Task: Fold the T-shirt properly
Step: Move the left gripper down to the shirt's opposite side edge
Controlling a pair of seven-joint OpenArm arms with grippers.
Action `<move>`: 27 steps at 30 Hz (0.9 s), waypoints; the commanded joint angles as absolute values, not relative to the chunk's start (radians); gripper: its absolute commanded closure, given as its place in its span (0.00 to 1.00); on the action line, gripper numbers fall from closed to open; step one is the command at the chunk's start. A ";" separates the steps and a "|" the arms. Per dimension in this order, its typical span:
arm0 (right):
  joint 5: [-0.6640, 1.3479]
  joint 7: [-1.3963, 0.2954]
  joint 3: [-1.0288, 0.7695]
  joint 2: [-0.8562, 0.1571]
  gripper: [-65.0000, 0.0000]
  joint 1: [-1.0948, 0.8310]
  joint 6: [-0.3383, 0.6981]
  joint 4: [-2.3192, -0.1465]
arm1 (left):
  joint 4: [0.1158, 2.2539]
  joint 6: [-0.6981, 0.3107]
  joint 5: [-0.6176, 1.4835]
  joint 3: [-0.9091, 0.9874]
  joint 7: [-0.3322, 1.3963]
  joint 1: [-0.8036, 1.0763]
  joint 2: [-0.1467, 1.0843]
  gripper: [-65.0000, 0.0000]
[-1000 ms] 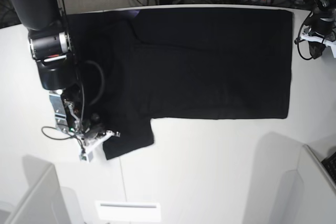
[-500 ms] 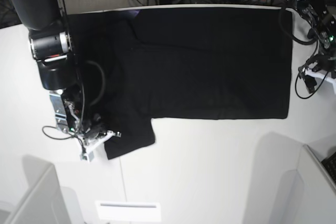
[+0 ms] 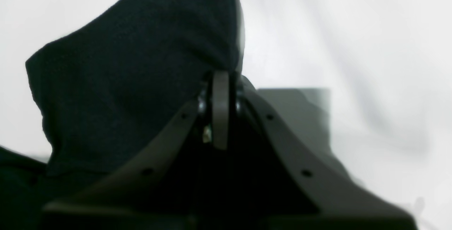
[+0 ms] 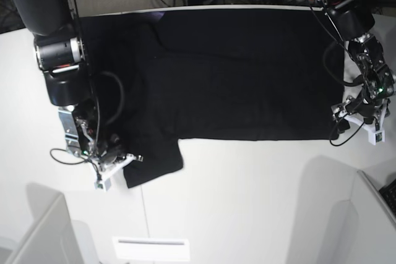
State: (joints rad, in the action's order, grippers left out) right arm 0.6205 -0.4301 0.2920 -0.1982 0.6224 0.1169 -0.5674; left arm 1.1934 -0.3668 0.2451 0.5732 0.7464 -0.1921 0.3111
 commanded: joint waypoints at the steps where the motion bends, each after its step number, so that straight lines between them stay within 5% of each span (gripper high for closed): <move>1: 0.611 -0.458 0.291 -0.203 1.00 0.641 0.114 -0.570 | 1.188 -0.369 0.255 0.562 0.725 -0.226 0.334 0.13; 20: 0.611 -0.455 0.291 -0.203 1.00 0.641 0.114 -0.570 | 0.934 -0.369 0.255 0.432 0.720 -0.392 0.334 0.13; 27: 0.611 -0.455 0.291 -0.203 1.00 0.641 0.114 -0.570 | 0.934 -0.369 0.255 0.430 0.720 -0.390 0.332 0.42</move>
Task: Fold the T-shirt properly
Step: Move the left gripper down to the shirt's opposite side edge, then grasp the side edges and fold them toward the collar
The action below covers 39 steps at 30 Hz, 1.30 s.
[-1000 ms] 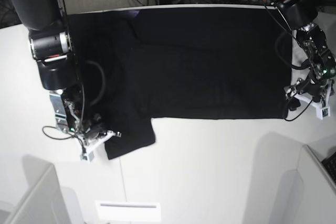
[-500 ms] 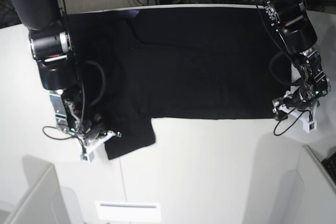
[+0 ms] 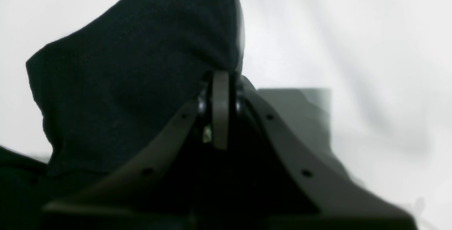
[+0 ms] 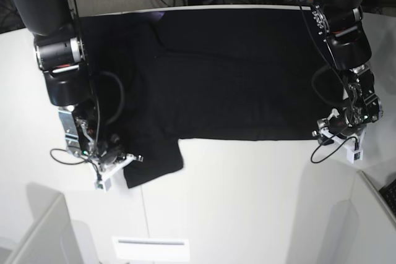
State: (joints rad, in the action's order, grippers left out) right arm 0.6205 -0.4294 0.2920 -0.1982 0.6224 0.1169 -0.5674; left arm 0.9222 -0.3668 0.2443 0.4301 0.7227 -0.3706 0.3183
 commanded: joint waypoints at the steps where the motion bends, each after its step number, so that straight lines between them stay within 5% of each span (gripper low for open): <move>1: 0.611 -0.455 0.291 -0.203 1.00 0.641 0.114 -0.570 | 0.934 -0.369 0.255 0.430 0.720 -0.389 0.332 0.45; 5: 0.613 -0.455 0.291 -0.203 1.00 0.628 0.114 -0.570 | 0.934 -0.369 0.255 0.430 0.720 -0.384 0.332 0.63; 9: 0.613 -0.452 0.291 -0.203 1.00 0.627 0.114 -0.570 | 0.934 -0.369 0.255 0.430 0.720 -0.383 0.332 1.00; 19: 0.616 -0.424 0.289 -0.226 1.00 0.616 0.114 -0.596 | 0.966 -0.369 0.262 0.438 0.720 -0.366 0.332 1.00; 39: 0.613 -0.526 0.097 -0.285 1.00 0.401 0.114 -1.061 | 1.359 -0.371 0.265 0.441 0.730 -0.165 0.328 1.00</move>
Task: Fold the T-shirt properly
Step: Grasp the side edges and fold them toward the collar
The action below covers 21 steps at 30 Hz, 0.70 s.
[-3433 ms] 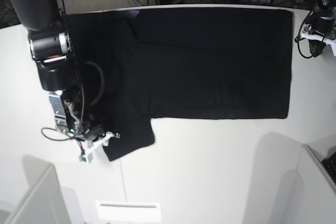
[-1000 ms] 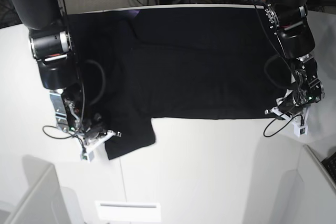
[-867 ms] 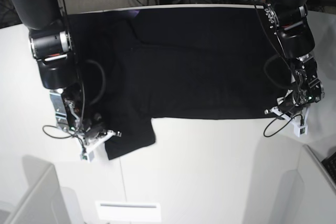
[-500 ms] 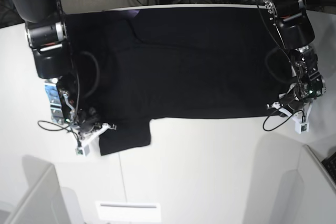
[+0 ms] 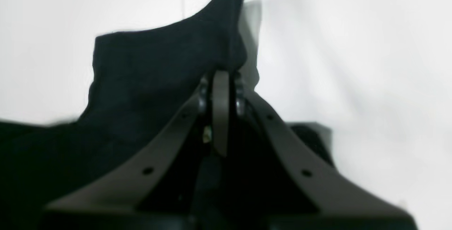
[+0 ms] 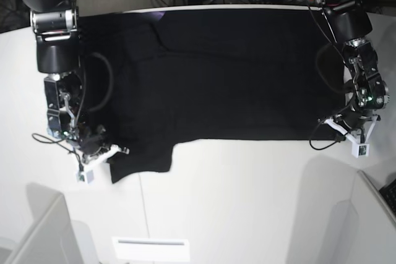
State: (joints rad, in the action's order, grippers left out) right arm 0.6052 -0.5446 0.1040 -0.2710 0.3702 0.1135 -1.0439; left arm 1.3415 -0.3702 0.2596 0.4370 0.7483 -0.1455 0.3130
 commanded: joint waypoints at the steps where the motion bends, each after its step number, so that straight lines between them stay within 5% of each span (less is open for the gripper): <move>1: 0.613 -0.526 0.097 -0.291 1.00 0.389 0.114 -1.075 | 1.380 -0.371 0.265 0.441 0.730 -0.151 0.328 1.00; 21: 0.616 -0.526 0.096 -0.294 1.00 0.242 0.061 -1.283 | 1.727 -0.369 0.484 0.526 0.803 0.124 0.315 1.00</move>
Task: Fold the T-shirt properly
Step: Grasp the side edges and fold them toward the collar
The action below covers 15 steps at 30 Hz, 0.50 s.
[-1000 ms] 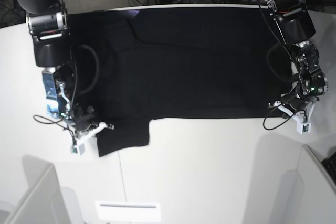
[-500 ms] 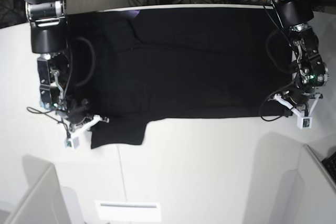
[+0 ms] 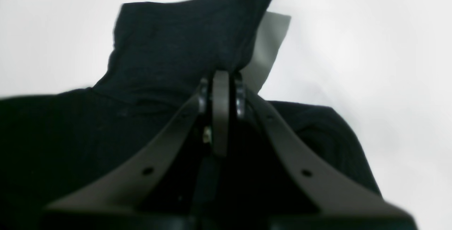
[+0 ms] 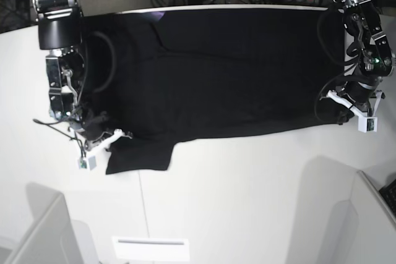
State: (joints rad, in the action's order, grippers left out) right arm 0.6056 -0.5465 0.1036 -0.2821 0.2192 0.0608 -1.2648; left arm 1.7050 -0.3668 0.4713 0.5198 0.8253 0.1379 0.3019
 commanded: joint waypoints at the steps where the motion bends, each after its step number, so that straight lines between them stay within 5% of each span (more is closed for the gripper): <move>1: 0.616 -0.526 0.096 -0.294 1.00 0.234 0.053 -1.296 | 1.751 -0.369 0.484 0.527 0.803 0.142 0.315 1.00; 15: 0.615 -0.657 -0.067 -0.291 1.00 0.156 0.054 -1.466 | 1.825 -0.369 0.654 0.628 0.803 0.289 0.318 1.00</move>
State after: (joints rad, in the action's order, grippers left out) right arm 0.6018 -0.6739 -0.0608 -0.2810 0.1368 0.0452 -1.4471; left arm 1.8053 -0.3672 0.6380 0.6212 0.8253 0.2928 0.3031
